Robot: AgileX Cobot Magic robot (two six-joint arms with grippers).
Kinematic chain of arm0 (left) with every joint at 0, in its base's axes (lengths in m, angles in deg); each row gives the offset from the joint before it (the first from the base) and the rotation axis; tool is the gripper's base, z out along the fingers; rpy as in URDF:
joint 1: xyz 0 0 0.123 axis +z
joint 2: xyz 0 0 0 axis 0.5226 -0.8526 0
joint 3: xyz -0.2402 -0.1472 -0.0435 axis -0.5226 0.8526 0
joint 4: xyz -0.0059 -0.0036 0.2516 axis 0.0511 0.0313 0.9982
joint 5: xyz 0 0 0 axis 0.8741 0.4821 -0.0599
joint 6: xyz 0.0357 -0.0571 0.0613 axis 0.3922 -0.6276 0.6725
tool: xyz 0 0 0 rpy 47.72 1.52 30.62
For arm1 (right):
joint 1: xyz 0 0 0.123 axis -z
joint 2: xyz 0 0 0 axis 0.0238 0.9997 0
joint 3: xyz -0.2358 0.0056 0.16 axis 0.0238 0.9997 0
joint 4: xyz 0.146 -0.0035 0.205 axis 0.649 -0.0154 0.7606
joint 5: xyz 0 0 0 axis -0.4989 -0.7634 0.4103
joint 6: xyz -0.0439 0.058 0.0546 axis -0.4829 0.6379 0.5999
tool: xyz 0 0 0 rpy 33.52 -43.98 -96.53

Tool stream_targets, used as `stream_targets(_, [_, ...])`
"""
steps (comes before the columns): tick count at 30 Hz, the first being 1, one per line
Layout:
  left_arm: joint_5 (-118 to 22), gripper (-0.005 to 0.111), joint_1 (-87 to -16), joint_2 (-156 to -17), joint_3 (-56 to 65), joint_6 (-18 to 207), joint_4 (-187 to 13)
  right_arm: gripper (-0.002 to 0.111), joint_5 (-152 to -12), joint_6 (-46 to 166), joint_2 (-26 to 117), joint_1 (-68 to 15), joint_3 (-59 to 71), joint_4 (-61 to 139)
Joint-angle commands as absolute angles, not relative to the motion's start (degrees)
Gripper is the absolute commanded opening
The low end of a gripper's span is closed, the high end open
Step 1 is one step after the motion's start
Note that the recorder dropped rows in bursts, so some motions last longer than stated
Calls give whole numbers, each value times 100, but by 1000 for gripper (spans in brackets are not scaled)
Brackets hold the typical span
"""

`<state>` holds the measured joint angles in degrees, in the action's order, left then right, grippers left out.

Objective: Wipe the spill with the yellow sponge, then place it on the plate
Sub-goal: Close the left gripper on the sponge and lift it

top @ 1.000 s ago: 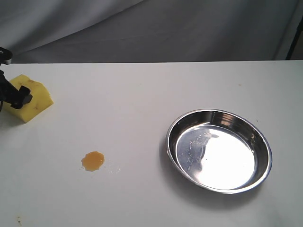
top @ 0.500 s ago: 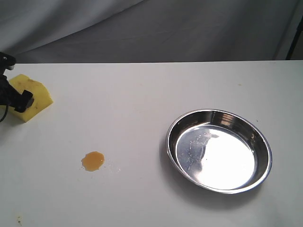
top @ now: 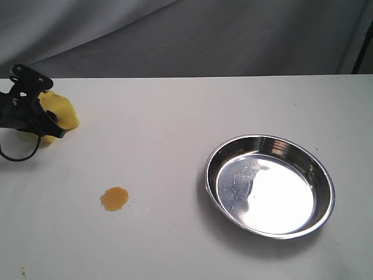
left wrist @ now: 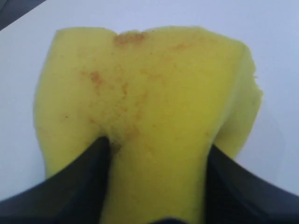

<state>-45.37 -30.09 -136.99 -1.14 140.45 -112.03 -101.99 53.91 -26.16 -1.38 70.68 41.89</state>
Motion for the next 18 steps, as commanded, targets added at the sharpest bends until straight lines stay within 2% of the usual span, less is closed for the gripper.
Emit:
stream_targets(1, [-4528, 13, -3039, -13715, -132, 14016, -11226, 0, -10194, 5381, -2636, -145, 7088, 4212])
stream_targets(3, [-4528, 0, -3039, -13715, -132, 14016, -11226, 0, -10194, 5381, -2636, -145, 7088, 4212])
stream_targets(10, [-4780, 0, -3039, -13597, -132, 14001, -11226, 0, -10194, 5381, -2636, -145, 7088, 4212])
stream_targets(18, [-5598, 0, -3039, -12755, -132, 13802, -11249, 0, -10194, 5381, -2636, -145, 7088, 4212])
